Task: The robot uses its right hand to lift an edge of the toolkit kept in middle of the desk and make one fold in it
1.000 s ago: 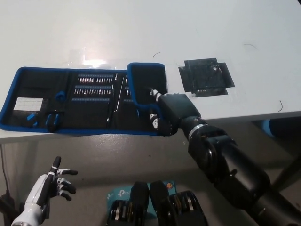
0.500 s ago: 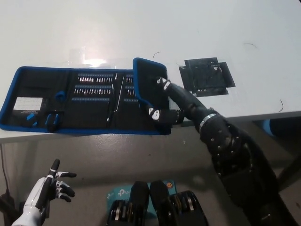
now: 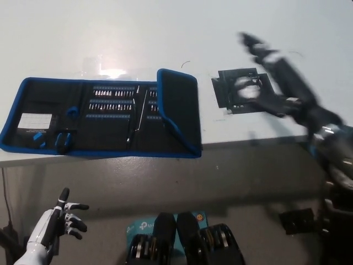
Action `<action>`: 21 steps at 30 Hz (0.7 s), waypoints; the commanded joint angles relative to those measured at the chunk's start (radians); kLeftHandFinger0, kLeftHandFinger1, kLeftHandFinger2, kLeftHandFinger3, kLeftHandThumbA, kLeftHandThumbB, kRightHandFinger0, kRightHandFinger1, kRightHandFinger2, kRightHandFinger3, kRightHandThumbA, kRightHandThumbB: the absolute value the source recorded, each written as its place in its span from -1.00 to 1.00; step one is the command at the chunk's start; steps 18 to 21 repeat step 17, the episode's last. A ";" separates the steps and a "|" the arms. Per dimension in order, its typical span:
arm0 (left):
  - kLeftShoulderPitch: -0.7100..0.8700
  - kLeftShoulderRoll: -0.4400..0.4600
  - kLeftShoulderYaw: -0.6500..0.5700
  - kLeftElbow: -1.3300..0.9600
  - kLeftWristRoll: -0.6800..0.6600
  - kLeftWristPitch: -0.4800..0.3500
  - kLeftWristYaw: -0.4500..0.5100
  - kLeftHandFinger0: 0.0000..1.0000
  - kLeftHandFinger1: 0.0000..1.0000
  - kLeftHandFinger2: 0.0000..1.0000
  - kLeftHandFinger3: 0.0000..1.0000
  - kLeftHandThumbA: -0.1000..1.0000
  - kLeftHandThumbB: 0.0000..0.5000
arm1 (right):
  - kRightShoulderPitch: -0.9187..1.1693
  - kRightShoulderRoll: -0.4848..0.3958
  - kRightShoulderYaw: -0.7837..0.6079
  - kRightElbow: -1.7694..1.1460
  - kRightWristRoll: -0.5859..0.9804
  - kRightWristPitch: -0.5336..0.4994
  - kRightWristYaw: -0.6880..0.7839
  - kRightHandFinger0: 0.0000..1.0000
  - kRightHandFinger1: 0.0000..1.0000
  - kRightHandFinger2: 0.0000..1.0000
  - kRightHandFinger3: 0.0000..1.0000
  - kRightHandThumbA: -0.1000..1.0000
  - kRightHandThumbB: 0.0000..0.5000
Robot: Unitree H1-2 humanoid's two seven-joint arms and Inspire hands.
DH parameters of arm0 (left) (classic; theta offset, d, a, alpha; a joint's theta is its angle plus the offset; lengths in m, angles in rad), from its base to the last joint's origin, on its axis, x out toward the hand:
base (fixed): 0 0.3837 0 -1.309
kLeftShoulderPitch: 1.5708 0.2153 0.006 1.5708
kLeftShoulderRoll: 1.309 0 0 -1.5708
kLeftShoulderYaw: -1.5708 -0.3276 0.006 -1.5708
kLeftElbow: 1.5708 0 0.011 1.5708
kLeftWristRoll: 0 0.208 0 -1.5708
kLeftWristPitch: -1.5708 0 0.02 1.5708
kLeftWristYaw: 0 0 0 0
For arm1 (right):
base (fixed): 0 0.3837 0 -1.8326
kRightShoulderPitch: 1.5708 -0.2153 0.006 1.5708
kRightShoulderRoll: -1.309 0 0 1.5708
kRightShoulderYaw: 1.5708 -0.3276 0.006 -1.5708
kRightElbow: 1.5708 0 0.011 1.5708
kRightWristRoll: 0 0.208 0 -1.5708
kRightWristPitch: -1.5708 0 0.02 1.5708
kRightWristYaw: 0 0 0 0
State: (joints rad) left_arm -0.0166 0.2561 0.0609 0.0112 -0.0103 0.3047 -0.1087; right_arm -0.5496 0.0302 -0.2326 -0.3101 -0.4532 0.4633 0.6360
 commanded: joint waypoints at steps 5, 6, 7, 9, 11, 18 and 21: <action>-0.007 0.021 0.016 0.011 -0.007 -0.020 -0.005 -0.30 -0.24 -0.40 0.04 1.00 1.00 | 0.240 -0.060 -0.293 0.087 0.366 -0.162 -0.125 1.00 1.00 1.00 1.00 -0.31 -0.52; -0.007 0.021 0.016 0.012 -0.006 -0.027 -0.004 -0.33 -0.25 -0.43 0.02 1.00 1.00 | 0.240 -0.060 -0.292 0.087 0.368 -0.163 -0.126 1.00 1.00 1.00 1.00 -0.59 -0.84; -0.006 0.023 0.017 0.012 -0.005 -0.028 -0.004 -0.35 -0.25 -0.42 0.00 1.00 1.00 | 0.282 -0.060 -0.314 0.144 0.374 -0.231 -0.152 1.00 1.00 1.00 1.00 -0.25 -0.53; -0.005 0.021 0.017 0.008 -0.002 -0.022 0.000 -0.35 -0.25 -0.43 0.01 1.00 1.00 | 0.338 -0.054 -0.348 0.268 0.392 -0.381 -0.201 1.00 1.00 1.00 1.00 -0.08 -0.40; -0.004 0.022 0.022 0.004 -0.006 -0.011 0.001 -0.26 -0.21 -0.46 0.00 1.00 1.00 | 0.356 -0.046 -0.362 0.350 0.392 -0.463 -0.245 1.00 1.00 1.00 1.00 -0.03 -0.26; -0.001 0.025 0.017 -0.002 -0.002 -0.007 -0.001 -0.20 -0.17 -0.39 0.08 1.00 0.96 | 0.376 -0.040 -0.375 0.498 0.368 -0.606 -0.343 1.00 1.00 1.00 1.00 -0.07 -0.30; -0.001 0.025 0.017 -0.002 -0.002 -0.007 -0.001 -0.20 -0.17 -0.39 0.08 1.00 0.96 | 0.376 -0.040 -0.375 0.498 0.368 -0.606 -0.343 1.00 1.00 1.00 1.00 -0.07 -0.30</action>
